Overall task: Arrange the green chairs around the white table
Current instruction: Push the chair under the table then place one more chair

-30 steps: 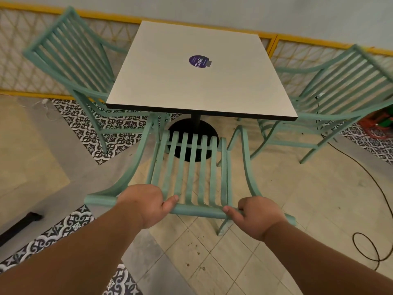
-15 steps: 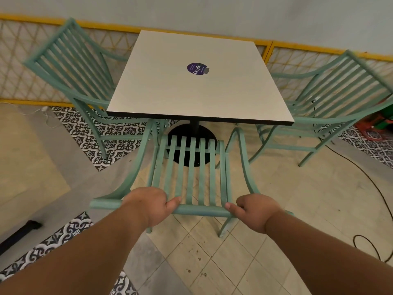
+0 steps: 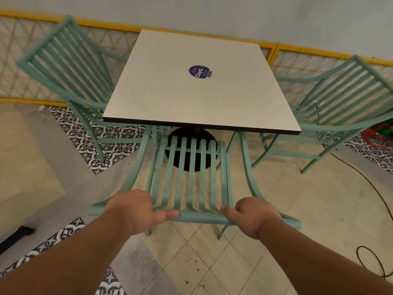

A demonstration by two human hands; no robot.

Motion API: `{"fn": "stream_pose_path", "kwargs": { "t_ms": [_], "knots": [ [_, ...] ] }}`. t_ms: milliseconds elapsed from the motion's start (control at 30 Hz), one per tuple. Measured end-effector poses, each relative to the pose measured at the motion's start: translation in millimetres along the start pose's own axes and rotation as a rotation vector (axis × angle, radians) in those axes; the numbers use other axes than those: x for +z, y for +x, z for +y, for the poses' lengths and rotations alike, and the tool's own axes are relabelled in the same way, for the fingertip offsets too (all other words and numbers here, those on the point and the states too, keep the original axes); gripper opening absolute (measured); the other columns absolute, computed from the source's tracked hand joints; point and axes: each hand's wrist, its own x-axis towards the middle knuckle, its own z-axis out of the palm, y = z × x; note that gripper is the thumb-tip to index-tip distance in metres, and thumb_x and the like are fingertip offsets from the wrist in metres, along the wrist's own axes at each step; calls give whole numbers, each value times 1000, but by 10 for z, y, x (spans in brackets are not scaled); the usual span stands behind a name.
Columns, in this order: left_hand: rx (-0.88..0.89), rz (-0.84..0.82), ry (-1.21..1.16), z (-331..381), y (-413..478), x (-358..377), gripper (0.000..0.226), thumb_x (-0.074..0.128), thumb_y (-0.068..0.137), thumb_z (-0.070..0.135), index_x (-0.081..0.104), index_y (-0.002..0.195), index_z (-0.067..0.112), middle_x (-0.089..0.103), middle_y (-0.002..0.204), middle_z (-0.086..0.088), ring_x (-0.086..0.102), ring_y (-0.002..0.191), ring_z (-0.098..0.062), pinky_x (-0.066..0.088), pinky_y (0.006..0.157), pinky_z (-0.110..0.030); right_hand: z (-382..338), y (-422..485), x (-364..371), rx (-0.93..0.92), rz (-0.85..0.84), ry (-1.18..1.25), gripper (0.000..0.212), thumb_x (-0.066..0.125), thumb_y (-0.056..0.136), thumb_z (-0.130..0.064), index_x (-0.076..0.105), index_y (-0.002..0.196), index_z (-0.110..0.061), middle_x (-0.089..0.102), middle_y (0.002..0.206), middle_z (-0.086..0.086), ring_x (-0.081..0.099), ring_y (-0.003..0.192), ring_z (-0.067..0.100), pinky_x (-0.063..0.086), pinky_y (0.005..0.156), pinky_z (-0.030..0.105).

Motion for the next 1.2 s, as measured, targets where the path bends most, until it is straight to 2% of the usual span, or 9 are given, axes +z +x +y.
{"fn": "stream_pose_path", "kwargs": {
  "t_ms": [133,300,467,567,733,833,967,1200],
  "knots": [
    [-3,-15,5,-23,185,-131,119,3,33,114,67,76,23,67,76,5,63,72,-13,54,69,-34,14,191,-97,0,2,-4,74,27,90,-82,64,74,-21,64,73,0,60,69,16,46,60,33],
    [-7,-35,15,-37,300,-177,107,15,48,113,65,78,24,66,78,6,63,71,-12,53,65,-32,39,305,-162,-5,-4,-10,71,26,90,-80,61,71,-21,62,71,-1,61,70,16,48,63,33],
    [30,-35,13,-64,411,-279,107,13,49,112,67,78,23,67,77,6,64,71,-12,54,65,-32,27,432,-247,9,1,-16,70,28,90,-80,60,70,-21,61,70,-1,59,67,16,44,59,31],
    [51,-42,11,-63,506,-391,109,9,44,110,69,73,24,67,70,5,64,67,-10,47,58,-30,15,529,-313,11,1,-19,69,28,91,-80,58,69,-21,60,69,0,57,66,16,44,58,32],
    [36,-4,57,-95,656,-405,110,11,50,112,69,79,24,68,76,5,65,69,-11,58,68,-34,37,639,-358,6,-9,-17,70,26,90,-81,59,70,-21,59,70,-1,57,67,16,43,58,32],
    [32,1,59,-102,668,-412,106,12,53,112,65,77,24,65,76,5,63,69,-11,57,68,-33,49,657,-372,-2,-15,-23,74,24,88,-83,62,75,-21,61,72,-2,59,69,16,46,60,32],
    [25,17,46,-91,674,-432,102,13,51,112,63,75,26,64,75,5,61,69,-9,54,66,-31,63,686,-368,-17,-17,-35,74,23,88,-83,60,73,-22,59,72,-3,56,67,15,45,61,33],
    [13,40,24,-62,700,-487,108,8,40,111,65,76,27,65,74,8,61,69,-6,52,61,-27,74,718,-409,-12,-19,-37,80,22,85,-87,66,75,-21,65,73,-1,62,70,16,56,68,35]
  ]
}}
